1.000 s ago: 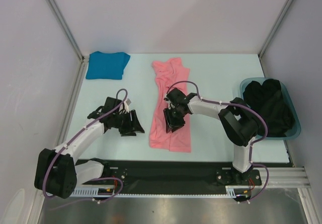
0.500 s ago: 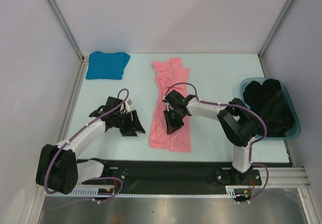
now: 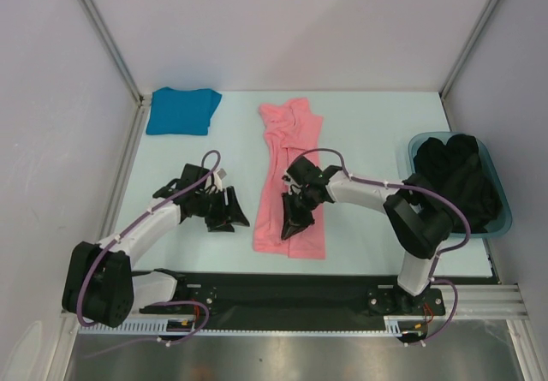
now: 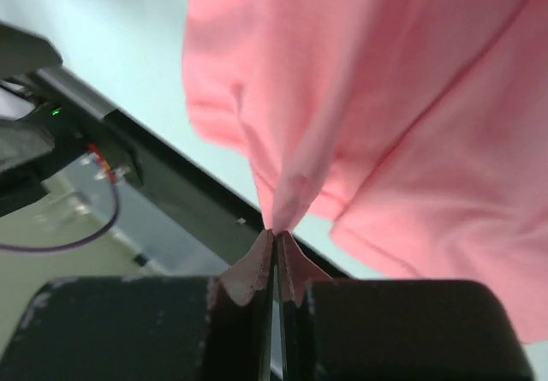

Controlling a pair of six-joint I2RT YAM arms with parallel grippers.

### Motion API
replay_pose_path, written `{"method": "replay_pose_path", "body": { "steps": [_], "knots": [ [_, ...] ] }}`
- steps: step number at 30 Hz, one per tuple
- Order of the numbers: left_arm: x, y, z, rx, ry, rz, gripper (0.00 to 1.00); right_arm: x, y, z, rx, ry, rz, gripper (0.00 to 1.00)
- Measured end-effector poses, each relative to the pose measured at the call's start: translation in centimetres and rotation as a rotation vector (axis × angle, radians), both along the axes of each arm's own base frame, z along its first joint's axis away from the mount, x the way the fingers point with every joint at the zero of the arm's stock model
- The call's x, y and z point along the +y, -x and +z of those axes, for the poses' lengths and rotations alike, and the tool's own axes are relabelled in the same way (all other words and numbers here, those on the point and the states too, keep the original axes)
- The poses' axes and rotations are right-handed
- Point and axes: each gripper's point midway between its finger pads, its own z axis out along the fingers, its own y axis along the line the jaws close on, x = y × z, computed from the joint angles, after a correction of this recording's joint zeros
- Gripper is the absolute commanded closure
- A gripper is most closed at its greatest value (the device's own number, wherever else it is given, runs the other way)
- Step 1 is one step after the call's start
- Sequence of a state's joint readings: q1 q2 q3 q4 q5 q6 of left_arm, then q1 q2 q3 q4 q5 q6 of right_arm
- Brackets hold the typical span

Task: Fold and stack the t-shirts
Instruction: Fold the tshirt

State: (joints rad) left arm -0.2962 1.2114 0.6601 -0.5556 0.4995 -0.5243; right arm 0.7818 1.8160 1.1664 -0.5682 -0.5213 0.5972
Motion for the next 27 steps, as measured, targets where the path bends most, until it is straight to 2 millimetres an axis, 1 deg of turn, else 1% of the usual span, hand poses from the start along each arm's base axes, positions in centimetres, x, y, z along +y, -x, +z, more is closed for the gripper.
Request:
{"method": "replay_pose_path", "body": {
  "steps": [2,5,8,9,10,11,15,19,23,24,27],
  "knots": [
    [-0.1,0.0,0.0,0.002,0.004,0.005,0.35,-0.2,1.5,0.2,0.060,-0.028,-0.027,0.96],
    [-0.2,0.1,-0.3,0.015,0.019,0.018,0.35,-0.7,3.4,-0.5,0.128,-0.028,-0.065,0.96],
    [-0.3,1.0,-1.3,0.050,0.026,0.028,0.34,-1.2,4.6,-1.4,0.176,-0.022,-0.102,0.92],
    [-0.3,1.4,-1.8,0.068,0.024,0.029,0.34,-1.2,4.7,-1.6,0.185,-0.022,-0.114,0.90],
    [-0.4,1.9,-2.1,0.086,0.023,0.028,0.34,-1.2,4.7,-1.8,0.190,-0.021,-0.124,0.85],
    [-0.5,2.3,-2.5,0.102,0.021,0.025,0.34,-1.1,4.7,-1.8,0.190,-0.022,-0.129,0.74],
    [-1.0,3.3,-3.5,0.148,0.013,0.007,0.35,-1.4,4.2,-1.7,0.149,-0.005,-0.135,0.60],
    [-1.6,4.1,-4.2,0.182,0.000,-0.026,0.37,-2.5,3.6,-0.8,0.064,0.034,-0.112,0.58],
    [-2.3,4.5,-4.2,0.184,0.002,-0.045,0.42,-4.5,2.7,1.4,-0.044,0.051,-0.103,0.57],
    [-2.4,4.4,-4.2,0.182,0.006,-0.042,0.44,-5.3,2.2,2.1,-0.072,0.054,-0.114,0.57],
    [-2.7,4.3,-4.4,0.181,0.013,-0.034,0.45,-7.4,0.5,3.2,-0.124,0.063,-0.169,0.57]
  ]
}}
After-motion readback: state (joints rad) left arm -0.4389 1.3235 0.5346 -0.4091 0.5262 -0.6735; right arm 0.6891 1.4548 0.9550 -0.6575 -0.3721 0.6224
